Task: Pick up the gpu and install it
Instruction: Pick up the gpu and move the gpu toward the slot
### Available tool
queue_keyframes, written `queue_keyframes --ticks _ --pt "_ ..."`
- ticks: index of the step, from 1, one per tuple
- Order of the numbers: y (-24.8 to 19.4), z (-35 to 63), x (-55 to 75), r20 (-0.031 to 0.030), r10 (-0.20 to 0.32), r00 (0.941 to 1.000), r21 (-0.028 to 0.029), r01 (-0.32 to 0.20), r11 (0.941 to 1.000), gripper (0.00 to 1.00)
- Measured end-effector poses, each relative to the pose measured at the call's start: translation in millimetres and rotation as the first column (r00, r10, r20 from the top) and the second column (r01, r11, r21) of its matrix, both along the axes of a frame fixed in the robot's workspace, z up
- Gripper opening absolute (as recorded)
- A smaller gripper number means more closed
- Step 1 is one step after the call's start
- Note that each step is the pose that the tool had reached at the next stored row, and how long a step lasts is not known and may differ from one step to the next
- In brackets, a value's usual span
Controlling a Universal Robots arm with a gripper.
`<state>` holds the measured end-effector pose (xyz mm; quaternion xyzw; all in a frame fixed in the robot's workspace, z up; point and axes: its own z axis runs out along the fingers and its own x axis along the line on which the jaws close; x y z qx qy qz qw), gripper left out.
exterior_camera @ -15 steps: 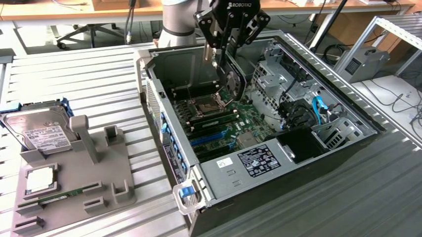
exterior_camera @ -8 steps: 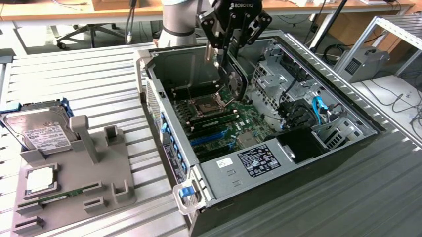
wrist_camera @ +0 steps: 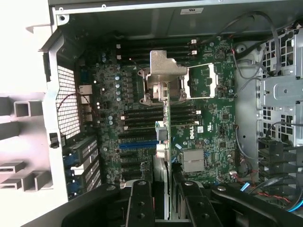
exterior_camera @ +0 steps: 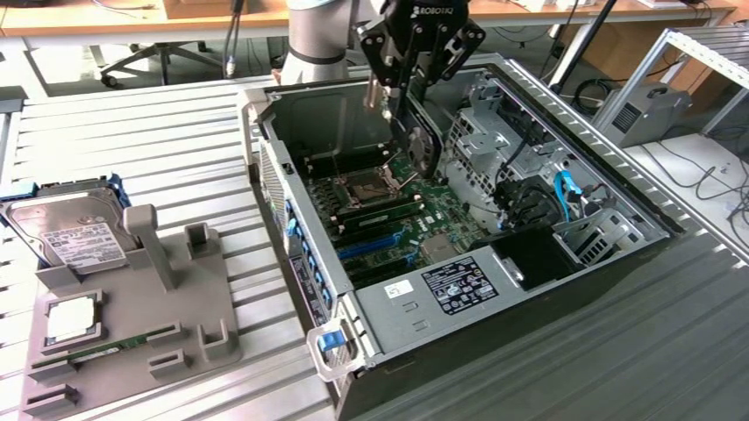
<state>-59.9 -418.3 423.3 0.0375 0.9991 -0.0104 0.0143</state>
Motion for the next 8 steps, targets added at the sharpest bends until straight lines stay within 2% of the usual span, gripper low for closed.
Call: queue_keyframes --ticks 8 --pt "0.0 -1.1 5.0 0.0 0.0 1.0 -0.0001 0.0 1.0 0.27"
